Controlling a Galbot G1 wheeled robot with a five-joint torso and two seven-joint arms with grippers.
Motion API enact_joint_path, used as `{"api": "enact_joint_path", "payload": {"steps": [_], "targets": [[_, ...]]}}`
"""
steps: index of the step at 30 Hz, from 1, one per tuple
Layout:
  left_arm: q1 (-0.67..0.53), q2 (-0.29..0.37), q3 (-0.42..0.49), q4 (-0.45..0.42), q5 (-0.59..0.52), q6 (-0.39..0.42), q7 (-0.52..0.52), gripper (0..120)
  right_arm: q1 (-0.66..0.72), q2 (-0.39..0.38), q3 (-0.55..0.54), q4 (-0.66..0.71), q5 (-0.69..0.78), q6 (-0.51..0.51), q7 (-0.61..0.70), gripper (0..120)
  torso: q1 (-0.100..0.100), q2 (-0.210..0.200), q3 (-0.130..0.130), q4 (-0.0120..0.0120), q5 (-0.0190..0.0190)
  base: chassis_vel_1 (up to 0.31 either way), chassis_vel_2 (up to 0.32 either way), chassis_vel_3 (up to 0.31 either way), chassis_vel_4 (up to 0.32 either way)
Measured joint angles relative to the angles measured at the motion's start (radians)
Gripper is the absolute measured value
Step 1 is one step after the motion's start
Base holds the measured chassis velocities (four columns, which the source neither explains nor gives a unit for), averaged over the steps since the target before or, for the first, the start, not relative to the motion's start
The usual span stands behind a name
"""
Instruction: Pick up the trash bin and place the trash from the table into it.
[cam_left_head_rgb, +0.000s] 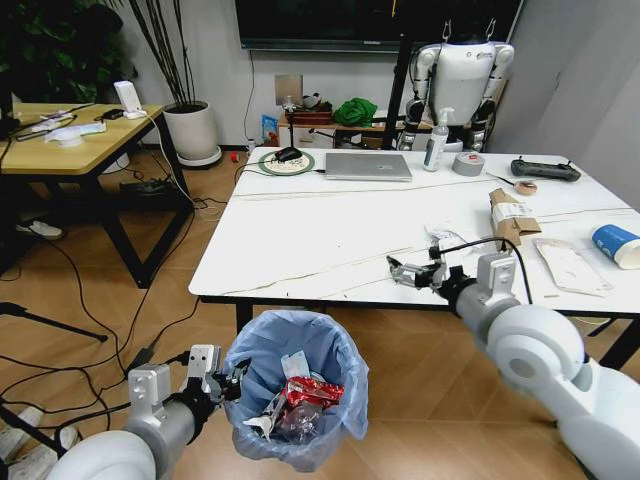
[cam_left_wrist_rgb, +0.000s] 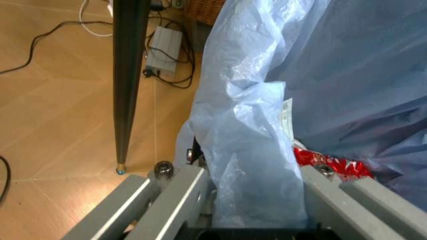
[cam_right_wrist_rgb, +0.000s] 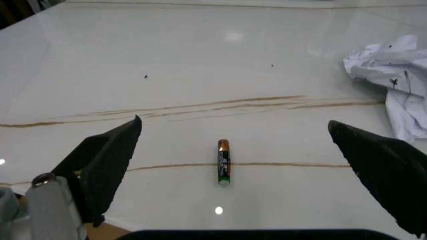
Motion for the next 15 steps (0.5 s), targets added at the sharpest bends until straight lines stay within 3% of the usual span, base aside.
{"api": "enact_joint_path", "payload": {"steps": [7, 9, 15], "targets": [[-0.015, 0.001, 0.019, 0.000, 0.002, 0.000, 0.003, 2, 0.015, 0.049, -0.011, -0.064, 0.017, -0.001, 0.023, 100, 0.000, 0.000, 0.000, 0.0001, 0.0000, 0.000, 0.000, 0.000, 0.000], [-0.015, -0.001, 0.025, 0.000, 0.008, 0.000, 0.010, 2, 0.010, 0.064, -0.012, -0.091, 0.035, 0.000, 0.037, 91, 0.000, 0.000, 0.000, 0.0000, 0.0000, 0.000, 0.000, 0.000, 0.000], [-0.023, -0.002, 0.026, 0.000, 0.013, 0.000, 0.016, 2, 0.014, 0.082, -0.038, -0.112, 0.037, 0.001, 0.040, 84, 0.000, 0.000, 0.000, -0.0001, 0.0000, 0.000, 0.000, 0.000, 0.000]]}}
